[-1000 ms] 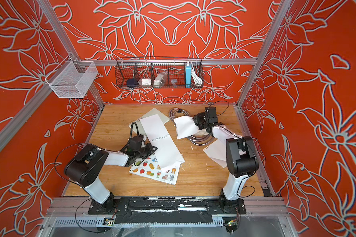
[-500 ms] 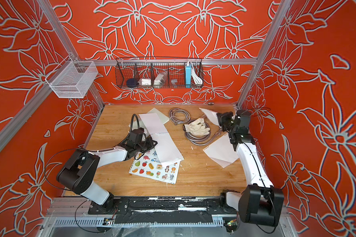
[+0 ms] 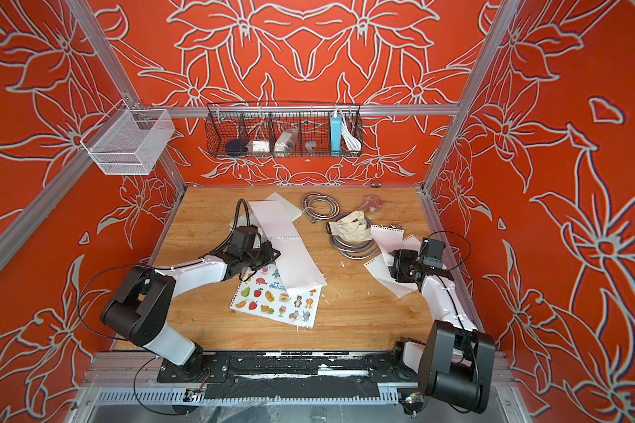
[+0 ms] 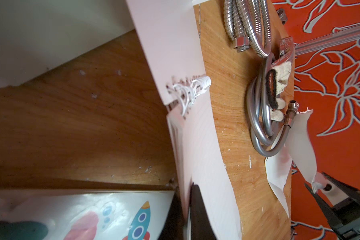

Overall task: Tear off pages from different notebooks
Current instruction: Place the paper on the paper, then place the notebook at the notebook.

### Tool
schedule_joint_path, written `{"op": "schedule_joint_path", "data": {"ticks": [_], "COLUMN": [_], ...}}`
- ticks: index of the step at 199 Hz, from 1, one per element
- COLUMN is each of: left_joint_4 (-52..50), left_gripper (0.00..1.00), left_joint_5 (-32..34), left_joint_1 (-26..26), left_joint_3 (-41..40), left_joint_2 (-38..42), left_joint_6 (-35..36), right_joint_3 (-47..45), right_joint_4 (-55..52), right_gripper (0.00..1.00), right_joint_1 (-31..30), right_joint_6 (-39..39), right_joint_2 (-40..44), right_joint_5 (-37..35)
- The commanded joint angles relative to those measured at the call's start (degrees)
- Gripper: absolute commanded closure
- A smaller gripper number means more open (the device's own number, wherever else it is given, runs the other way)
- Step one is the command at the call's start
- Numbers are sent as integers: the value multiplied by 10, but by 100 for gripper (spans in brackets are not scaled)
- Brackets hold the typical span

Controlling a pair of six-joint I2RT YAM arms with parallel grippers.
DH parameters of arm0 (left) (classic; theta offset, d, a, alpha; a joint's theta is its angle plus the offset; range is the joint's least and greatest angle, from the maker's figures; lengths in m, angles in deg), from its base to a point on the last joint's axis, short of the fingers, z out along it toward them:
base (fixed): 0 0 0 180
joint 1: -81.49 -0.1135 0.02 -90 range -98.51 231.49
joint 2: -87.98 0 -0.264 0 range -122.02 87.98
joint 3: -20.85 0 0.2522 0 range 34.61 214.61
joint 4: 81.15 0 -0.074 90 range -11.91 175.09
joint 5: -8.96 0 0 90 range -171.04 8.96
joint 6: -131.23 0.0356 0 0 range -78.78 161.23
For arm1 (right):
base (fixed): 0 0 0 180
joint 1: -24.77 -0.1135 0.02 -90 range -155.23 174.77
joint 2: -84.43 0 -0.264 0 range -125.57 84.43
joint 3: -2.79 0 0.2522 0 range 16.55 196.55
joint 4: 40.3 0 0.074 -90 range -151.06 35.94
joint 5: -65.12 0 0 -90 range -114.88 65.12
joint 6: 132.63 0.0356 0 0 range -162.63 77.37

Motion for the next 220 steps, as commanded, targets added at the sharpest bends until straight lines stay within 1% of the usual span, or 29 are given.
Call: {"op": "schedule_joint_path", "data": {"ticks": [1,6,26,29,54,70,79,96,104,125,151,163,174,192,207,220], "left_joint_4": [-13,-14,-18,-20,-28,-33,-47,-80,-89,-105,-112,-120,-120,-65,9,40], "left_gripper": [100,100,100,100,100,100,100,100,100,100,100,100,100,100,100,100], "left_joint_5": [-3,-3,0,1,8,7,10,31,35,44,1,-10,-17,-24,-31,-26], "left_joint_1": [-5,-5,-6,-6,-12,-19,-22,-24,-28,-49,-84,-85,-85,-86,-84,-84], "left_joint_3": [-2,-2,0,0,1,7,20,56,74,113,142,146,137,89,48,29], "left_joint_2": [16,16,17,18,23,25,26,22,17,-6,-28,-32,-34,-34,-34,-31], "left_joint_6": [11,11,11,11,8,13,29,66,82,93,32,2,-47,-154,-235,-280], "right_joint_3": [37,47,83,89,138,153,151,144,144,158,208,244,281,316,335,353], "right_joint_4": [-112,-125,-180,-190,-250,-246,-225,-184,-172,-159,-150,-145,-146,-143,-149,-168], "right_gripper": [26,19,2,1,1,1,2,4,4,5,7,8,7,7,7,7], "right_joint_1": [-9,-13,-42,-49,-109,-144,-157,-171,-178,-200,-227,-246,-267,-311,-349,-378], "right_joint_6": [-47,-55,-86,-92,-149,-178,-185,-191,-193,-206,-248,-285,-319,-351,-382,-412], "right_joint_2": [15,16,19,19,27,31,28,2,-8,-27,-62,-91,-122,-165,-191,-217], "right_joint_5": [-18,-20,-34,-38,-86,-105,-97,-44,-32,-23,3,35,79,138,154,166]}}
